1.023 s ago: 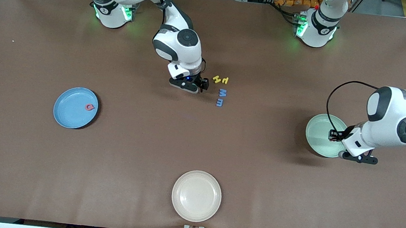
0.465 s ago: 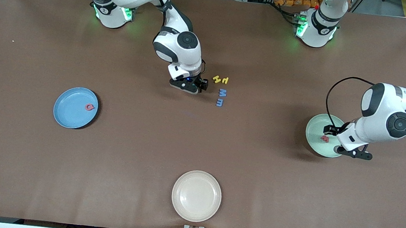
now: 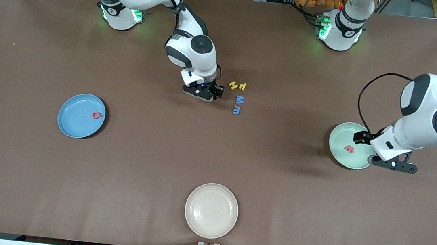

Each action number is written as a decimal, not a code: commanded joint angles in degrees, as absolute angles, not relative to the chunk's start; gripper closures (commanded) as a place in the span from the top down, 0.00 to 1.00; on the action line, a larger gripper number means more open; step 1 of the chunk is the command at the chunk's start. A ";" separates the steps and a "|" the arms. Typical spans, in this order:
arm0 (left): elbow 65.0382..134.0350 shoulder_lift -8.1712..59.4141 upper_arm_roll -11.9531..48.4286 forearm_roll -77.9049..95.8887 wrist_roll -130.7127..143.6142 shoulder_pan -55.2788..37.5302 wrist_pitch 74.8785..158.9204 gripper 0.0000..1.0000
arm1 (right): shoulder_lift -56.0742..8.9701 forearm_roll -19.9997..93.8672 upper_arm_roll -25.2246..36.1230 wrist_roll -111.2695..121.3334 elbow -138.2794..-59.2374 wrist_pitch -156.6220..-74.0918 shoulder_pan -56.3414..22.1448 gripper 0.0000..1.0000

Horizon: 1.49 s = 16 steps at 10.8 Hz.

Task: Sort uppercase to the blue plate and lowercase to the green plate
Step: 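Release the w on the green plate while the right gripper grasps R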

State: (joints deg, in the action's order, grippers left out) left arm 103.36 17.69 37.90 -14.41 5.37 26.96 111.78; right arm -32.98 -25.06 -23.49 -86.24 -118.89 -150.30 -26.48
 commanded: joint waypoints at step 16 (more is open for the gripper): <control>84.20 18.37 41.22 -13.10 9.67 24.17 100.11 1.00 | -30.68 -26.54 -23.64 -77.89 -117.86 -148.27 -21.10 0.22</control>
